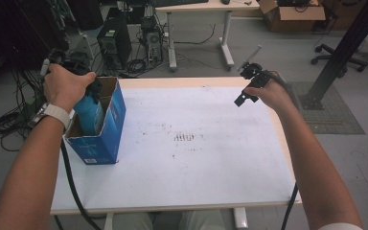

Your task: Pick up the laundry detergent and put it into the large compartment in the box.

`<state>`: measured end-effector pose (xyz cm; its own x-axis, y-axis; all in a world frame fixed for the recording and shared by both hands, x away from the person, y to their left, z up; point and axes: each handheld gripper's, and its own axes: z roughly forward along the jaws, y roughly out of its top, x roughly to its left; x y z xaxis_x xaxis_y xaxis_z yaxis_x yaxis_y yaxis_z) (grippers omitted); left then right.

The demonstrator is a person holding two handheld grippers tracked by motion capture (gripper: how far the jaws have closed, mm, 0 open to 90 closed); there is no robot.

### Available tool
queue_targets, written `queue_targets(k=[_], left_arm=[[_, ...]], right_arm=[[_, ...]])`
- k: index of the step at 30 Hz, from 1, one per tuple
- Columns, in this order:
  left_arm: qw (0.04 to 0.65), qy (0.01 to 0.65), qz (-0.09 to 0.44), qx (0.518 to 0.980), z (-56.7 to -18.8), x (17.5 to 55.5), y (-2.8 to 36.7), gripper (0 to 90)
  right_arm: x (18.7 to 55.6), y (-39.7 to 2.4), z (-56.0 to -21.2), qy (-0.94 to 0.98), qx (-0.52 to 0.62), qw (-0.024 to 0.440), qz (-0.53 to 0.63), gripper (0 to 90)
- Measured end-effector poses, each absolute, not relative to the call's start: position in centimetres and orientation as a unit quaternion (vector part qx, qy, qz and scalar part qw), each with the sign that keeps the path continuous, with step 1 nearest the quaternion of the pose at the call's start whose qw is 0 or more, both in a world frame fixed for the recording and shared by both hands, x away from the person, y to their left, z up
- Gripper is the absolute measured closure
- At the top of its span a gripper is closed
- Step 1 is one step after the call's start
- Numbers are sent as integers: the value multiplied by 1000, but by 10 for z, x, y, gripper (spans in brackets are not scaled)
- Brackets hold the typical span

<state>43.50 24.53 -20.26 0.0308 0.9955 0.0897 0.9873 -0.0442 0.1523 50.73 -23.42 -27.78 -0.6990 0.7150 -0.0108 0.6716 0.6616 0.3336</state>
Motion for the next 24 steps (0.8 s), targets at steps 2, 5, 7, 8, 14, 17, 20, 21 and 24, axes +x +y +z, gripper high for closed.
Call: queue_targets(k=[2,5,7,8,14,17,20,21,24], left_arm=[[24,692,83,717,-209,436,247,373],[27,692,85,716,-217,437,249,373],[28,692,86,716,-222,437,251,373],[28,693,87,715,-224,437,251,373],[27,694,88,714,-236,437,253,373],[30,695,87,714,-242,437,254,373],[33,696,86,712,-246,437,254,373],[31,695,84,713,-248,437,255,373],[31,695,85,713,-251,438,254,373]], right_arm=[[507,-233,-278,909,380,70,153,128],[507,-233,-278,909,380,71,153,128],[507,-233,-278,910,380,71,153,128],[507,-233,-278,909,380,71,152,128],[507,-232,-278,910,380,71,153,128],[507,-233,-278,909,381,71,152,128],[507,-234,-278,909,381,71,151,127],[507,-234,-278,909,381,71,152,128],[507,-234,-279,909,381,71,152,127]])
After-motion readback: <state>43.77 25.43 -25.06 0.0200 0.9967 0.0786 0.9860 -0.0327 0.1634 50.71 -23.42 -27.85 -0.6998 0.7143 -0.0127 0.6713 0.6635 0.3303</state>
